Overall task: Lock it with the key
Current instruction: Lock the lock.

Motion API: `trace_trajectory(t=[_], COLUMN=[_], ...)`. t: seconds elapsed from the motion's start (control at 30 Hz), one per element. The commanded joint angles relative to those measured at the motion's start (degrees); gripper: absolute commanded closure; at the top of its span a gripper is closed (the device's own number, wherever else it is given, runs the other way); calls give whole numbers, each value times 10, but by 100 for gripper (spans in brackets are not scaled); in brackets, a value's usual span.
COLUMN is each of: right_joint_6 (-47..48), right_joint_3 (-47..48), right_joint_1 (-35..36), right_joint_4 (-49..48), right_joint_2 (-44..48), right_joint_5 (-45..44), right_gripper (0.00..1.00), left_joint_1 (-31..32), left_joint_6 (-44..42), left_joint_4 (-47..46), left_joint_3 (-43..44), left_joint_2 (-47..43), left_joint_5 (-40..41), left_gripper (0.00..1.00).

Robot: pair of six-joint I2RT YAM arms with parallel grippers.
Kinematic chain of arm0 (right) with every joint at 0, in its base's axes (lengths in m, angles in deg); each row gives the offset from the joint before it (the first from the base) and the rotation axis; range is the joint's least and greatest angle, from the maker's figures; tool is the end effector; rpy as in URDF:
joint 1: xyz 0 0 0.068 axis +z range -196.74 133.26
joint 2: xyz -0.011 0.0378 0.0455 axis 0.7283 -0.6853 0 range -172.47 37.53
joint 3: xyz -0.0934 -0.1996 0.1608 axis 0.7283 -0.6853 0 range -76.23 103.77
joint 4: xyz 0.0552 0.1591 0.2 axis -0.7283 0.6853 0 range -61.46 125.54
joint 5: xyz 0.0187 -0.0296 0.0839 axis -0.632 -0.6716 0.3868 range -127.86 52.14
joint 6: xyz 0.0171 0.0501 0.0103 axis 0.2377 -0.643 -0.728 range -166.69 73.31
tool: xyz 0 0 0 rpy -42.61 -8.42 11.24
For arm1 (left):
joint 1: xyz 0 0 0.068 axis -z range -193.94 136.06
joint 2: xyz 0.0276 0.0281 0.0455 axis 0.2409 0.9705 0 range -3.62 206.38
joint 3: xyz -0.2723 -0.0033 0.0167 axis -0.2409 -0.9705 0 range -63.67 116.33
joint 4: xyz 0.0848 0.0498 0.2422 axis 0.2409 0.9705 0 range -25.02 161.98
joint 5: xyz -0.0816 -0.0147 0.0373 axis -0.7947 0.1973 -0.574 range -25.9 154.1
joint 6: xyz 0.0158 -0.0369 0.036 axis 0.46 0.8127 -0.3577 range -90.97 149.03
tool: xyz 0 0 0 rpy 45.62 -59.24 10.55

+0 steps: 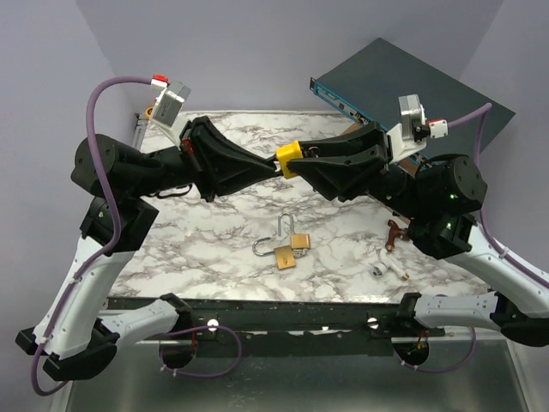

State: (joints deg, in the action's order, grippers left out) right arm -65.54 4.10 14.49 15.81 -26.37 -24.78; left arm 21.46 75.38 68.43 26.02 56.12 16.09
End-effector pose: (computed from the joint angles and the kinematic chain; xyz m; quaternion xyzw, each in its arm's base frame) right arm 0.0972 0.1939 0.5304 -0.2734 0.4335 0.5953 0.6188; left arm 0.1125 -0.1124 0.5595 0.2985 0.5116 -0.6702 0.4473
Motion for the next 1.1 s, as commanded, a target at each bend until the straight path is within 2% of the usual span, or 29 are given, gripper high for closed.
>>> trace_trajectory(t=[0.0,0.3,0.5,0.67,0.83,1.07], right_joint_6=[36,46,48,48,56,95], right_joint_3=[-58,-56,-34,-23,-24,-16], right_joint_1=[47,50,50,50,50,50], right_joint_4=[240,256,263,263,264,290], right_joint_2=[-106,-79,-60,-46,-23,22], right_joint_5=[36,-20,-29,-21,-24,-59], right_gripper=[99,99,98,65,40,27], left_joint_1=[45,35,-21,-58,-78,-101], left_joint_6=[-6,-44,-37,-42,-45,-55], left_joint_4=[13,53,-3,-27,-54,-48], left_joint_3=[30,29,-35,-76,-108,-137], left_joint_2=[73,53,-3,-43,-79,-119], left_joint_5=[41,44,2,-26,-53,-80], left_gripper=[100,100,100,100,100,100])
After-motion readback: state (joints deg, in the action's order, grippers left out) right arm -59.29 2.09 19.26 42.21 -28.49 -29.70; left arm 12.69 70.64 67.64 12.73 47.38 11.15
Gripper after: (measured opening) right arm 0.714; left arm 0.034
